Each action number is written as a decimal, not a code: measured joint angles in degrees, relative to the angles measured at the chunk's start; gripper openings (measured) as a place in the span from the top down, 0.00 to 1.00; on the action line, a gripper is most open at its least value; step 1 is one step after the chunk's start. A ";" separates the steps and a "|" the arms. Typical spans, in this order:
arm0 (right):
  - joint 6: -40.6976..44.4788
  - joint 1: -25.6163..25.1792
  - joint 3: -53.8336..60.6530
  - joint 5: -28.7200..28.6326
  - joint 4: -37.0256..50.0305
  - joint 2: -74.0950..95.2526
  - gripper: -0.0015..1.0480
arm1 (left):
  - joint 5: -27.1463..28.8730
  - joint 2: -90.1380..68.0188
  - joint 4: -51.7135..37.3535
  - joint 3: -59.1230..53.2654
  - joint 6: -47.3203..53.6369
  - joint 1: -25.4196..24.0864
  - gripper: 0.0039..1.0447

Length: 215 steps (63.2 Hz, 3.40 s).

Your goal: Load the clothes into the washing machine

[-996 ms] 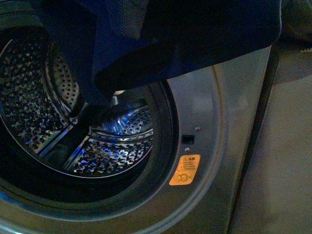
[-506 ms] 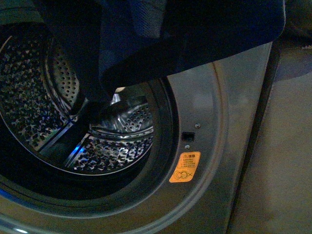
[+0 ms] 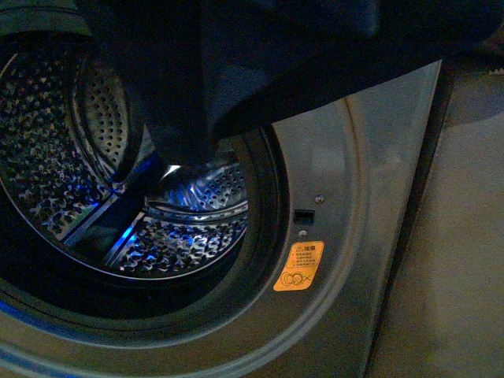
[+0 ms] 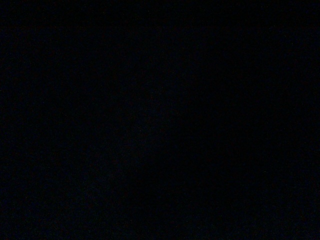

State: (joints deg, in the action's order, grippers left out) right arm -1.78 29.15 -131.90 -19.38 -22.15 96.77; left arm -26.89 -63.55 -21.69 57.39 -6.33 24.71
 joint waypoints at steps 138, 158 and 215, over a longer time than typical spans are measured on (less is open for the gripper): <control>1.75 0.13 0.50 -0.74 -0.33 0.42 0.07 | 28.20 -0.98 -5.42 -12.90 -5.44 -14.78 0.89; 0.98 0.15 0.70 -0.09 -0.15 1.05 0.07 | 26.40 -3.82 -6.97 -15.06 -11.39 -20.55 0.89; -5.40 8.46 54.05 53.31 12.17 -34.93 0.13 | 26.45 -15.61 -18.16 -25.27 -11.30 -17.31 0.89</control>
State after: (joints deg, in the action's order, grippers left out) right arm -7.18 37.60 -77.84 33.93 -9.98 61.84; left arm -0.45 -79.15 -39.86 32.12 -17.63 7.40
